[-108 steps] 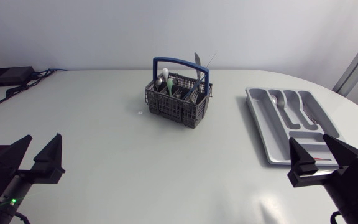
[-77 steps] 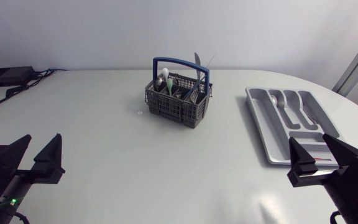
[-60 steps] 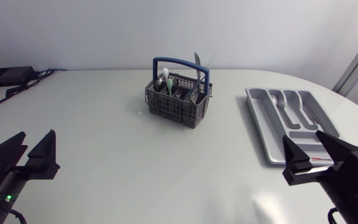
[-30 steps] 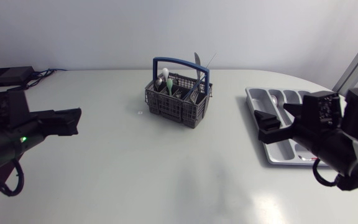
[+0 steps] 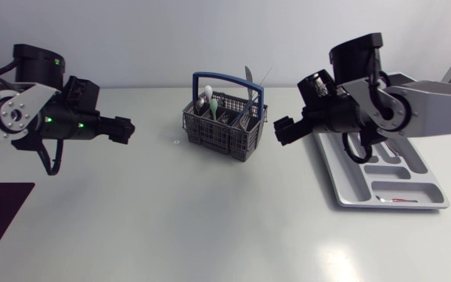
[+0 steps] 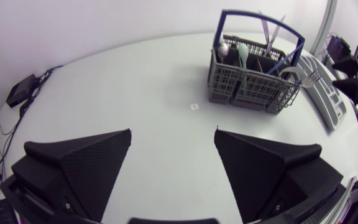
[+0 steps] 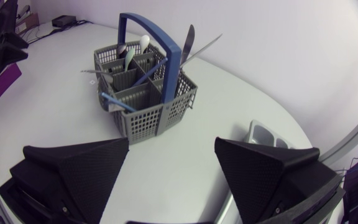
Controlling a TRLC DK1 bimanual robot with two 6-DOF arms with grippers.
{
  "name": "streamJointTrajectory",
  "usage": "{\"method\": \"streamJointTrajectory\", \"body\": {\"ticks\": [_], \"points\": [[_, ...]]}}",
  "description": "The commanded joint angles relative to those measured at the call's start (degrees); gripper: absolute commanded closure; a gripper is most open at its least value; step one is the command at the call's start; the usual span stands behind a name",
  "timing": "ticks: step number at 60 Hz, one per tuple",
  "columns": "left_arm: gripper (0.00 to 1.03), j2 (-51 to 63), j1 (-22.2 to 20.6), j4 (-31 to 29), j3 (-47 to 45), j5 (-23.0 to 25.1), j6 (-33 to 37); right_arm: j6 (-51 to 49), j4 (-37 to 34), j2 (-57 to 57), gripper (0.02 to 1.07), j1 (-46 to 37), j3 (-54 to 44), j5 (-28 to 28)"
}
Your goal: Unload the cutlery basket into the drawer organizer.
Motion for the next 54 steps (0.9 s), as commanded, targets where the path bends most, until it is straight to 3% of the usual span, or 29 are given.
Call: {"method": "streamJointTrajectory", "body": {"ticks": [1,7,21,25,37,54], "points": [[0.06,3.84,-1.16,-2.96,4.35,0.61,3.42,-2.14,2.50,5.20,0.13,-0.08,3.04,-0.95],[0.06,5.95,-1.78,1.08,5.14,2.72,3.15,-3.11,4.34,10.74,0.20,-0.43,6.82,-4.64],[0.10,11.05,-0.28,12.68,3.38,6.85,2.89,-3.11,5.22,22.69,0.21,-1.40,16.84,-6.14],[0.10,11.66,0.24,13.73,3.12,7.90,2.98,-3.72,7.77,24.80,0.33,-1.58,17.80,-6.05],[0.10,11.84,1.48,14.35,2.59,8.43,3.07,-5.13,12.87,28.93,0.82,-0.70,19.91,-5.26],[0.10,10.87,1.91,14.26,0.92,9.48,3.33,-6.27,14.45,25.33,1.01,1.24,14.73,-5.61]]}}
